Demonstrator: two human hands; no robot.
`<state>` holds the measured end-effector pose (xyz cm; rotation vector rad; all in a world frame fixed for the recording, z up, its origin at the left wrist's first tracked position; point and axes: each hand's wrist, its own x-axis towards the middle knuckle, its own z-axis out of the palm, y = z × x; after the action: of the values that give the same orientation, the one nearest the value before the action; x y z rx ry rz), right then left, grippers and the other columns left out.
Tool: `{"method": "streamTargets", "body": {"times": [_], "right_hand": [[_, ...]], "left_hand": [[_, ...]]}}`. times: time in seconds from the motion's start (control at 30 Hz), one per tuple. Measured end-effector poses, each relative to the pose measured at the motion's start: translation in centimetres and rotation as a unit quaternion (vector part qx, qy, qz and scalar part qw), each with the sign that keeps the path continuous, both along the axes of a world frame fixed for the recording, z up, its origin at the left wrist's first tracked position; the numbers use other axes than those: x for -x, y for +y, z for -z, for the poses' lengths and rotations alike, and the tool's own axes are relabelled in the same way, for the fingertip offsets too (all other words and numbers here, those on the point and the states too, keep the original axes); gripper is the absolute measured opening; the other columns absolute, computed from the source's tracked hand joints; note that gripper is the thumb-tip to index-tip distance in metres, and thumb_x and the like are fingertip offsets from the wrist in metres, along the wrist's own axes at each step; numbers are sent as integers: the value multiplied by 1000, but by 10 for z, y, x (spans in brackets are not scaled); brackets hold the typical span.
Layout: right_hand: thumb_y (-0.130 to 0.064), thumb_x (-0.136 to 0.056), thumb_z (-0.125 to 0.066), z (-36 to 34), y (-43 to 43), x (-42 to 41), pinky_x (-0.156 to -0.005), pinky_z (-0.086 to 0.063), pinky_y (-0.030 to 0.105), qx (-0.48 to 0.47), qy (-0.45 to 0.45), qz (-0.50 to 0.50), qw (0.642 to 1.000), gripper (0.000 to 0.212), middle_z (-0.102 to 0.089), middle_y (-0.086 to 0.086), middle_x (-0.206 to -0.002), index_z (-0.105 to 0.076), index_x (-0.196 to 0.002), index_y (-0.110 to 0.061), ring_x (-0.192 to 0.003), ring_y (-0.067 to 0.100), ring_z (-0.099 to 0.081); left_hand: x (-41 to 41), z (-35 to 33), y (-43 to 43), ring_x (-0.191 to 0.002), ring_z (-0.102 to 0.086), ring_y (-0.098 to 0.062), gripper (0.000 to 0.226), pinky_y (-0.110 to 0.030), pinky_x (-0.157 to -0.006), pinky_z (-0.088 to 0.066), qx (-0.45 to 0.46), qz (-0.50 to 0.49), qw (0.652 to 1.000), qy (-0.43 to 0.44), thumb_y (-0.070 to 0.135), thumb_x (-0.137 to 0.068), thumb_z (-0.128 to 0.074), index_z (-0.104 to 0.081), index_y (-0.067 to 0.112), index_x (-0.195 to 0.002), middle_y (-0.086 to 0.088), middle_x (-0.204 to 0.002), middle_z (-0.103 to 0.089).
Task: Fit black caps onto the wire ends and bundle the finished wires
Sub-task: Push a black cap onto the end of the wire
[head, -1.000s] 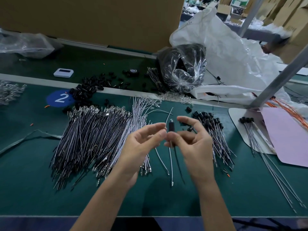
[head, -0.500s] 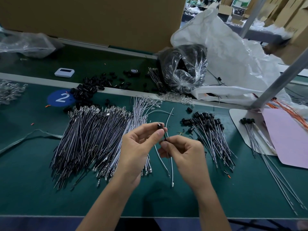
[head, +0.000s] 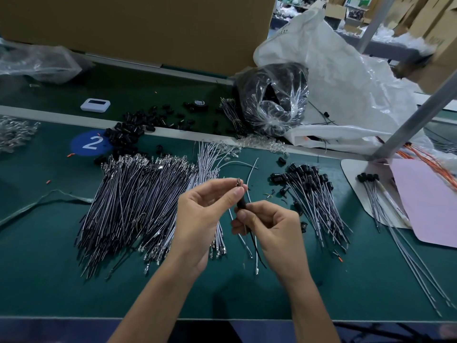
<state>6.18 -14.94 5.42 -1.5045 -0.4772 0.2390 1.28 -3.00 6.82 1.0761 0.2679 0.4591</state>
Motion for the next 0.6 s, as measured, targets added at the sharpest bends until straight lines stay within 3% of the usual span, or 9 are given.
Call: {"method": "streamTargets", "body": {"times": [0.07,0.13,0.4,0.6], "right_hand": [[2,-86,-67,1,0,1,-62,-57,24,-4,-6,3,1000,17,-74,9,-70,-72,-79,-13,-63,24,-72],[2,-86,-67,2,0,2,-64,-58,27,-8,-7,7,1000,16,-74,9,-70,-71,-78,-12,-65,24,-73],[-2,-85,-69,3,1,5,-65,-56,25,-26,-7,9,1000,12,-74,10,-71,-71,-77,-11,-68,25,-73],[-3,-84,-71,1,-1,6,-65,-56,23,-19,-13,9,1000,9,-74,8,-73,-71,-79,-10,-69,24,-73]], "left_hand": [[0,0,-1,-81,-69,-17,28,-46,-83,-53,20,-2,1000,5,29,-55,-82,-79,18,-81,-10,-90,-76],[1,0,-2,-79,-70,-17,27,-50,-85,-51,39,-3,999,5,27,-54,-82,-78,17,-79,-11,-90,-76],[2,2,0,-77,-69,-15,25,-25,-75,-56,67,-6,998,-18,26,-51,-83,-78,18,-74,-7,-85,-76],[3,1,0,-78,-69,-14,25,-22,-74,-56,78,-3,997,-21,26,-54,-81,-79,15,-77,-6,-85,-76]]}}
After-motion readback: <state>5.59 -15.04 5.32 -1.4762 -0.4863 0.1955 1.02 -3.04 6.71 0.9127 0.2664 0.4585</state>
